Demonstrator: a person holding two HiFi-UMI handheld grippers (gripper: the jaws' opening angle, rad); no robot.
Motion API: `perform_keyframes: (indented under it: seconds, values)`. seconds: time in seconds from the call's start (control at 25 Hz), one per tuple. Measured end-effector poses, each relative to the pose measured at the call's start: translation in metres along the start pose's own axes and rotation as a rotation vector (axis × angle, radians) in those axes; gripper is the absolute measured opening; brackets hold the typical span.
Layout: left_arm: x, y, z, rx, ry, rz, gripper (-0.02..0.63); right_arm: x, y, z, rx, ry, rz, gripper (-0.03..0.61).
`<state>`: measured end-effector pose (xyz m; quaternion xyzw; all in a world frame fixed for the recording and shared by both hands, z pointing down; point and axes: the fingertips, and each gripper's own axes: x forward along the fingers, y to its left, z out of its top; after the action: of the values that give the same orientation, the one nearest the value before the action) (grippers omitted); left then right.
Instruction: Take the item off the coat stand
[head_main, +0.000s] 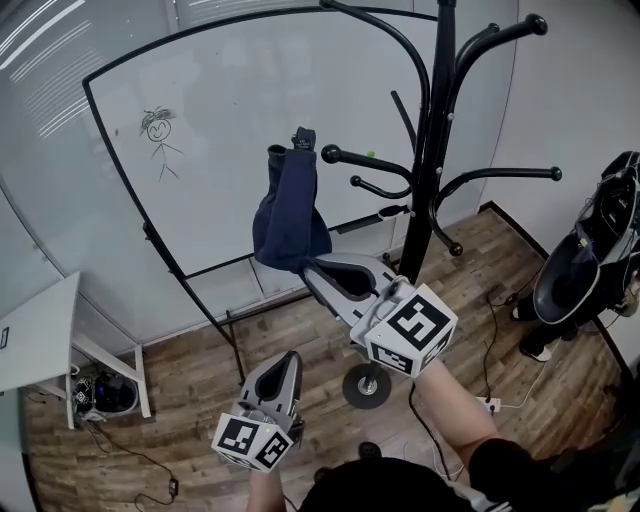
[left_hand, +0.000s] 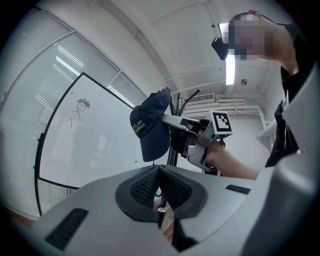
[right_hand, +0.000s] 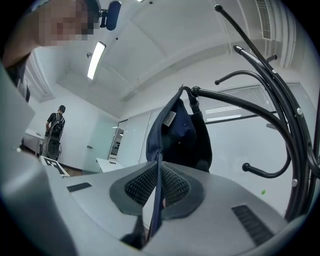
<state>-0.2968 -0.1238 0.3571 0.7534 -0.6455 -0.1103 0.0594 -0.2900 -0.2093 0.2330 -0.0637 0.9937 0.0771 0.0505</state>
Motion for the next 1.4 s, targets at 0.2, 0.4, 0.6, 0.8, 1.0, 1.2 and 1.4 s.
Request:
perform_keyframes:
  seconds: [0.2,0.4,0.6,0.8,1.0,1.2,1.4]
  values:
    - [-0.021,-0.022,-0.005,0.008,-0.006,-0.002,0.014,-0.027,0.019,0.002,-0.008,-0.003,-0.014,0.044]
    - [-0.031,-0.025,-0.006,-0.003,0.0,-0.014,0.014,-0.034,0.029,-0.003,0.002,0.009,-0.029,0.044]
    - [-0.042,-0.027,-0.013,-0.024,0.022,-0.039,0.014,-0.041,0.039,-0.017,0.023,0.044,-0.065,0.044]
    - [-0.051,-0.035,-0.029,-0.046,0.055,-0.086,0.014,-0.064,0.054,-0.032,0.032,0.08,-0.114,0.044]
    - [-0.051,-0.048,-0.038,-0.056,0.084,-0.147,0.014,-0.091,0.058,-0.048,0.033,0.131,-0.176,0.044]
    - [-0.054,-0.063,-0.051,-0.055,0.122,-0.192,0.014,-0.122,0.063,-0.062,0.04,0.154,-0.242,0.044]
    - [-0.051,-0.087,-0.056,-0.04,0.132,-0.223,0.014,-0.153,0.062,-0.072,0.055,0.162,-0.299,0.044]
